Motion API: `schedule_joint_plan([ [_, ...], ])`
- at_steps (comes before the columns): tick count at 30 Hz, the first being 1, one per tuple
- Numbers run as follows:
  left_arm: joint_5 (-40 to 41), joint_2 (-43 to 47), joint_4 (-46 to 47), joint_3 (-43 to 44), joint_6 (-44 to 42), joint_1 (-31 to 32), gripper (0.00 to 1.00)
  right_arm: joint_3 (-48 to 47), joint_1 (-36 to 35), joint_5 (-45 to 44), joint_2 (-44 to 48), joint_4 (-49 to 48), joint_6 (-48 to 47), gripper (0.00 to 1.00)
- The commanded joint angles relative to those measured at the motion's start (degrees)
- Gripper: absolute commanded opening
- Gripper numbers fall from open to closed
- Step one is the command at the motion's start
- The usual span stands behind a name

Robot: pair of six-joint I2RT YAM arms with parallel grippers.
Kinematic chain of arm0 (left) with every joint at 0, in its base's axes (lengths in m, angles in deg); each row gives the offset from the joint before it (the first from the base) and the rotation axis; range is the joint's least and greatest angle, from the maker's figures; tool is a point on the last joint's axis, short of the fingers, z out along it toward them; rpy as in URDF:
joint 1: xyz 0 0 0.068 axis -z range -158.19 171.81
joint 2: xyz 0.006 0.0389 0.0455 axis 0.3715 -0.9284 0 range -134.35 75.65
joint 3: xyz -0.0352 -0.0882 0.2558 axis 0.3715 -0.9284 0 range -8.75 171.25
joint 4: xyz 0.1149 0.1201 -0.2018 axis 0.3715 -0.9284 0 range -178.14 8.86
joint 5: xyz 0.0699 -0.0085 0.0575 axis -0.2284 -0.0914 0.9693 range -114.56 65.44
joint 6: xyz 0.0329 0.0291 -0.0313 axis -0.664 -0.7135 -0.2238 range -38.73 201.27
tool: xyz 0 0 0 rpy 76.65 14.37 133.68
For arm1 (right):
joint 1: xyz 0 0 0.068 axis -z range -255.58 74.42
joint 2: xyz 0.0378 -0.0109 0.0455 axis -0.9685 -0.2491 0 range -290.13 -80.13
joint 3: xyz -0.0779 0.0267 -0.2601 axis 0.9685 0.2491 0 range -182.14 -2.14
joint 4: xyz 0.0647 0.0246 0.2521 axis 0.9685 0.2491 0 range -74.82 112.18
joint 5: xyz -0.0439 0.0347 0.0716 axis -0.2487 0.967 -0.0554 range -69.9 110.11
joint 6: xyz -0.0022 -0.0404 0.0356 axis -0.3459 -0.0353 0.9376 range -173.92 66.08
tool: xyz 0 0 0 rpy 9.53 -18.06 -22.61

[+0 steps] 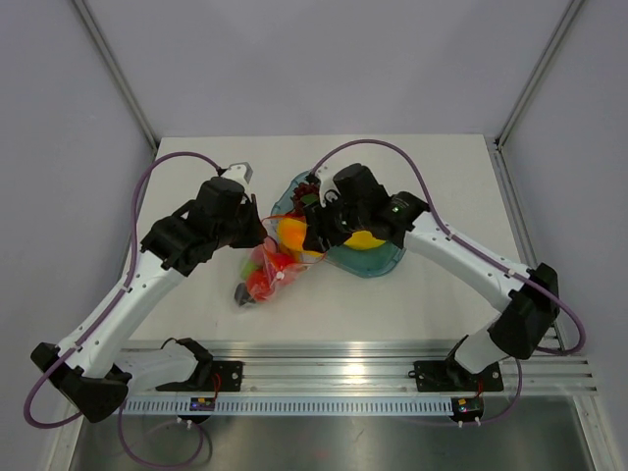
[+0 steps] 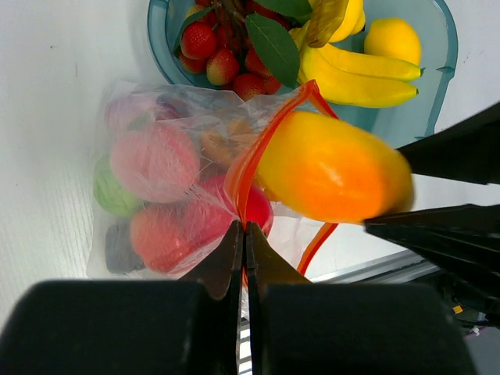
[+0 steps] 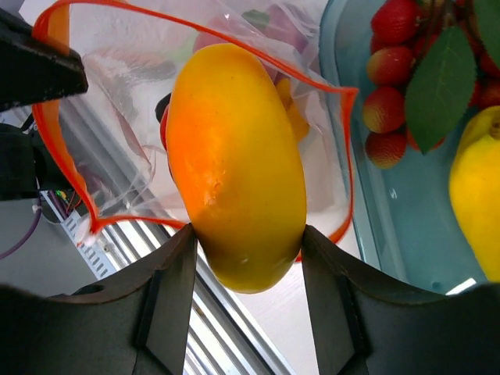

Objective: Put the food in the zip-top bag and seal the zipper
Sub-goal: Place the fake fruit in the zipper food storage bag.

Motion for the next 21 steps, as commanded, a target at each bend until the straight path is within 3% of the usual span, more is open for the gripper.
schedule_joint_plan([
  [1, -0.68, 0.91, 2.2, 1.15, 0.0, -0.2, 0.0, -4.86, -1.68, 2.59, -3.89, -1.82, -0.29, 0.36],
  [5, -0.94, 1.08, 2.11, 1.06, 0.09, -0.2, 0.0, -10.12, -2.82, 1.98, -9.42, -3.05, 1.2, 0.43],
  [9, -0.42, 1.17, 1.94, 0.97, -0.09, -0.2, 0.0, -12.07, -3.7, 0.14, -10.05, -4.28, 3.22, 0.83],
  [15, -0.15, 0.82, 2.11, 0.97, -0.35, -0.2, 0.0, -6.1, -3.79, -7.76, -3.21, -5.34, 3.4, 0.87],
  [17, -0.24, 0.64, 2.46, 0.97, -0.53, -0.2, 0.0, -3.12, -3.7, -13.19, -0.14, -5.6, 3.84, 0.82],
  [21, -0.24, 0.55, 2.55, 1.15, -0.88, -0.2, 0.0, -0.47, -1.33, -14.37, 1.2, -5.17, 3.49, 0.73],
])
